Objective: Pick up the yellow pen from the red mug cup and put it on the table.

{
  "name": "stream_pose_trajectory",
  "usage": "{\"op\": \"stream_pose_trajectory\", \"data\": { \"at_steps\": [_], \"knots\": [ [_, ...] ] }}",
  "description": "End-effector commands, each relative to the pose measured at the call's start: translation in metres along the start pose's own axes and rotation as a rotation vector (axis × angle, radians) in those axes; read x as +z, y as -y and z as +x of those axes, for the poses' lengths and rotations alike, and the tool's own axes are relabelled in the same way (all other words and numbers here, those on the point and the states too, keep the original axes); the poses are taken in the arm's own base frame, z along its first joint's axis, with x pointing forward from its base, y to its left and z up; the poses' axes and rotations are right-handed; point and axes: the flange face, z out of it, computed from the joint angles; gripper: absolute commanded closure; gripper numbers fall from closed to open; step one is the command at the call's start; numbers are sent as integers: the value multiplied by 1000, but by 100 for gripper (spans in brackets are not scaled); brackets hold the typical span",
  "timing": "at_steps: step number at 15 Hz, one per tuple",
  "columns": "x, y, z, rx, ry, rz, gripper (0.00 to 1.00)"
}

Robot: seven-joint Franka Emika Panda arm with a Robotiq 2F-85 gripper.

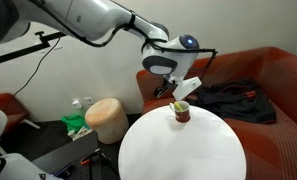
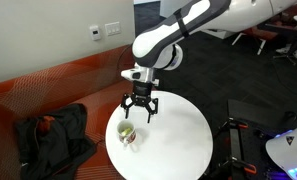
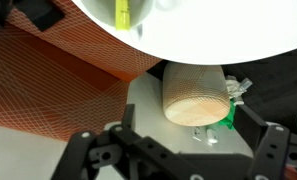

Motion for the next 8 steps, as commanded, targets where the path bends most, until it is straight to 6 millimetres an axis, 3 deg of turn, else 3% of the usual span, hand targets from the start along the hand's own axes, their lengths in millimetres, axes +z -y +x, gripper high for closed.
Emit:
{"op": "stream_pose_trajectory", "data": {
  "at_steps": [1,3,6,8],
  "knots": [
    [10,-20,-9,-2,34,-48,0],
    [16,-25,-15,0,46,-60,1],
    [23,-31,-24,8,56,-70,15],
    [28,-34,-30,15,62,-72,18]
  ]
}}
